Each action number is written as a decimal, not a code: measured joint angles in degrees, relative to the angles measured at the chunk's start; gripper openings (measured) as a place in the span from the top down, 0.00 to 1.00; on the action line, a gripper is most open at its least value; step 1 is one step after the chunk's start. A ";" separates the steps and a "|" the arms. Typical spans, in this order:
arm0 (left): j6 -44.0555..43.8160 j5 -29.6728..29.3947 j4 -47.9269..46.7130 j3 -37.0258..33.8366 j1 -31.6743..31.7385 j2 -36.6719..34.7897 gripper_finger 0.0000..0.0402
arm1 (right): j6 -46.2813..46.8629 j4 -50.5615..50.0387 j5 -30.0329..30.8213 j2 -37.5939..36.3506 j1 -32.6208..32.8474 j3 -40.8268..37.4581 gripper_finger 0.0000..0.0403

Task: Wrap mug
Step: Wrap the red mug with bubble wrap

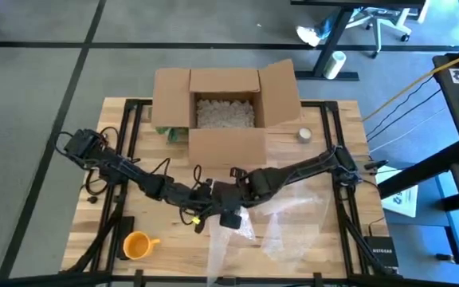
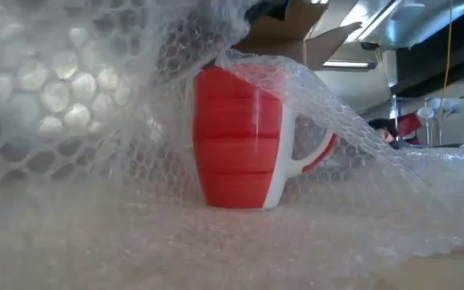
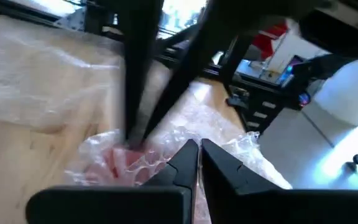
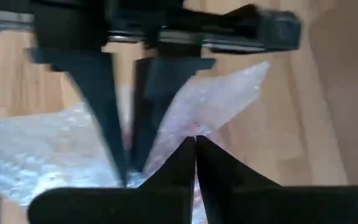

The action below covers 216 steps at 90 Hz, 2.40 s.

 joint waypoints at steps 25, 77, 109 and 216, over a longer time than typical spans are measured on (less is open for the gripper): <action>-2.09 -3.44 1.15 -0.04 2.25 0.40 1.00 | 0.76 -1.21 0.11 -0.02 -0.10 0.00 1.00; -4.41 -6.19 1.83 0.00 4.81 4.42 1.00 | 4.60 -5.58 -1.42 0.02 0.76 -0.04 1.00; -2.45 -6.35 1.93 0.00 4.62 4.42 1.00 | 6.14 -6.62 6.31 -0.20 2.69 -0.04 1.00; -4.01 -3.96 5.61 -0.02 5.64 4.42 1.00 | 0.00 -0.21 0.87 6.14 4.48 -0.02 1.00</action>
